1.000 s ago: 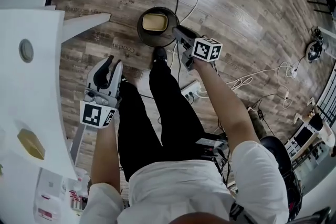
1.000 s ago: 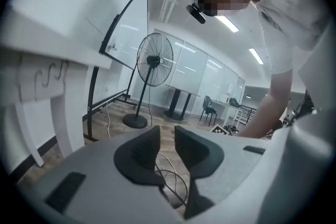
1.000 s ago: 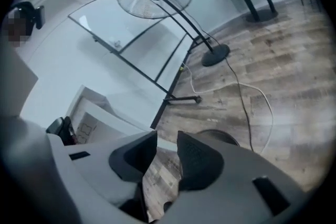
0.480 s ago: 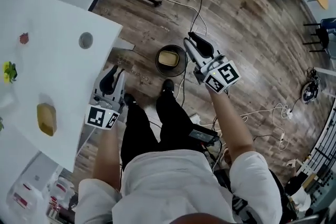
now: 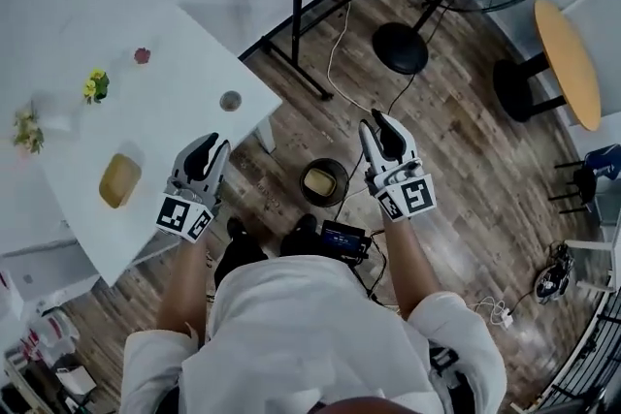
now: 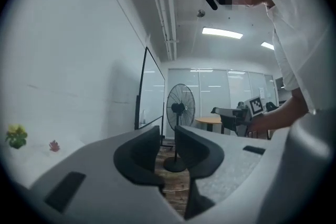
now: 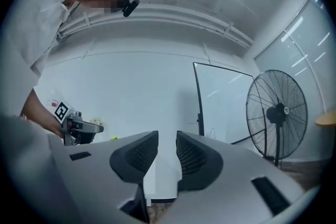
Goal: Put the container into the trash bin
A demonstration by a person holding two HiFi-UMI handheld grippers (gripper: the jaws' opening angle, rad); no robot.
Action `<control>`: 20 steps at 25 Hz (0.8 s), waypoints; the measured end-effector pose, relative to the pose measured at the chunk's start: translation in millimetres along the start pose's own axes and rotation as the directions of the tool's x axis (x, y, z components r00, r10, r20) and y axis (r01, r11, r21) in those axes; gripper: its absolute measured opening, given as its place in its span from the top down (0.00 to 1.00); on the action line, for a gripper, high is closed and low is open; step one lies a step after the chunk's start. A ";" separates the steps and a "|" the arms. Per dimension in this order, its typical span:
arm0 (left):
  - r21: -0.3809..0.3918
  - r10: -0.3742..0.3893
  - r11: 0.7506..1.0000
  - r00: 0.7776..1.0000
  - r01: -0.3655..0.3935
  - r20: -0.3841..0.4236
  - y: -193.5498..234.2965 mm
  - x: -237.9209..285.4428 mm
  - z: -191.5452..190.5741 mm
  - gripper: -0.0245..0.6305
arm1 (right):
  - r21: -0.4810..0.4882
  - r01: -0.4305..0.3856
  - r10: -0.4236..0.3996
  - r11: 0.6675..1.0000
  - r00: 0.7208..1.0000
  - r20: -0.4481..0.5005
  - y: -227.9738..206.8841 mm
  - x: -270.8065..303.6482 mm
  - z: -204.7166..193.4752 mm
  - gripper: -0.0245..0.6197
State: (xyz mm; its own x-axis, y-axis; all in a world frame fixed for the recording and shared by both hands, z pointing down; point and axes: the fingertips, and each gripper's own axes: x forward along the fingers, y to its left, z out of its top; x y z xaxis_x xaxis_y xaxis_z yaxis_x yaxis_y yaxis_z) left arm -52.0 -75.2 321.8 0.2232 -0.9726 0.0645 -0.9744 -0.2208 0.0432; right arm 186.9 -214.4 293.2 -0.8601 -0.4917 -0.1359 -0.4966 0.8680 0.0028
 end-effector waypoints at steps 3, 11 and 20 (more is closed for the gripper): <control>0.040 0.064 0.997 0.997 -0.065 0.040 13.5 -31.6 43.9 0.82 | -0.008 -0.053 0.054 0.999 0.996 0.073 12.6 6.4 41.3 0.77; 0.068 0.186 0.978 0.969 -0.199 0.161 54.5 -106.0 102.9 0.82 | -0.129 -0.117 0.134 0.985 0.983 0.127 56.1 30.5 98.9 0.77; 0.049 0.321 0.940 0.924 -0.337 0.209 96.8 -198.5 107.8 0.82 | -0.087 -0.233 0.241 0.969 0.966 0.095 136.1 84.0 85.0 0.78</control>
State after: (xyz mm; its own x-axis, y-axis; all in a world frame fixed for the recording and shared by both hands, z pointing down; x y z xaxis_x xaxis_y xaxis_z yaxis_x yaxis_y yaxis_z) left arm -193.6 88.8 205.7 -0.1121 -0.9845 -0.1350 -0.9927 0.1171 -0.0301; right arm 57.0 -131.7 198.0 -0.9393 -0.2595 -0.2243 -0.2909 0.9491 0.1204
